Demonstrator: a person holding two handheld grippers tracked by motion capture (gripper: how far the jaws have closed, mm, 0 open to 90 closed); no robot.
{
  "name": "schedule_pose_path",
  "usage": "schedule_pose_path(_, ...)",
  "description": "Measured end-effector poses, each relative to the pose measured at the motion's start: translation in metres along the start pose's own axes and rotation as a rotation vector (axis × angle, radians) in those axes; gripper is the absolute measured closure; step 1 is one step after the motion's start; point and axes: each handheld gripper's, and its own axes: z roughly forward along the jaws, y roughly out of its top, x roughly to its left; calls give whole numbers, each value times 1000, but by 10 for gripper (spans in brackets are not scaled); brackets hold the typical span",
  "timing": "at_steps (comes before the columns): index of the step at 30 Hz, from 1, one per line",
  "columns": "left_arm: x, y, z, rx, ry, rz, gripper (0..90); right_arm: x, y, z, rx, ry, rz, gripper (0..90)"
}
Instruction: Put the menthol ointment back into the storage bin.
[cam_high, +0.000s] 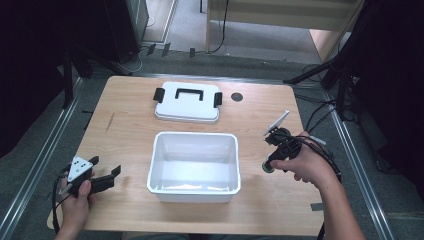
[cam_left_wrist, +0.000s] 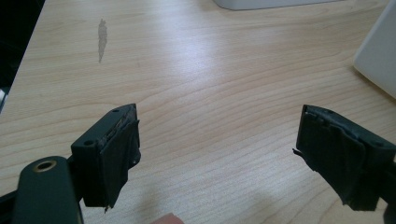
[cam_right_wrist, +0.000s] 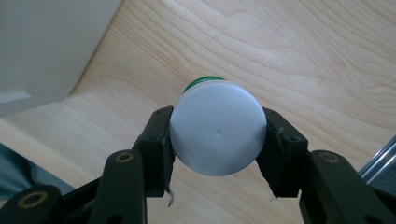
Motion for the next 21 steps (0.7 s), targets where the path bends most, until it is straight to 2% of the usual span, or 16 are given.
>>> schedule_pose_path(5, 0, 0, 0, 0, -2, 0, 145, 10, 10, -21, -9, 5, -26, 516)
schedule_pose_path(7, 0, 0, 0, 0, -2, 1, 145, 12, 11, -24, -5, 7, -19, 516)
schedule_pose_path(21, 0, 0, 0, 1, -4, 2, 146, 37, 33, -60, -8, 28, -88, 517)
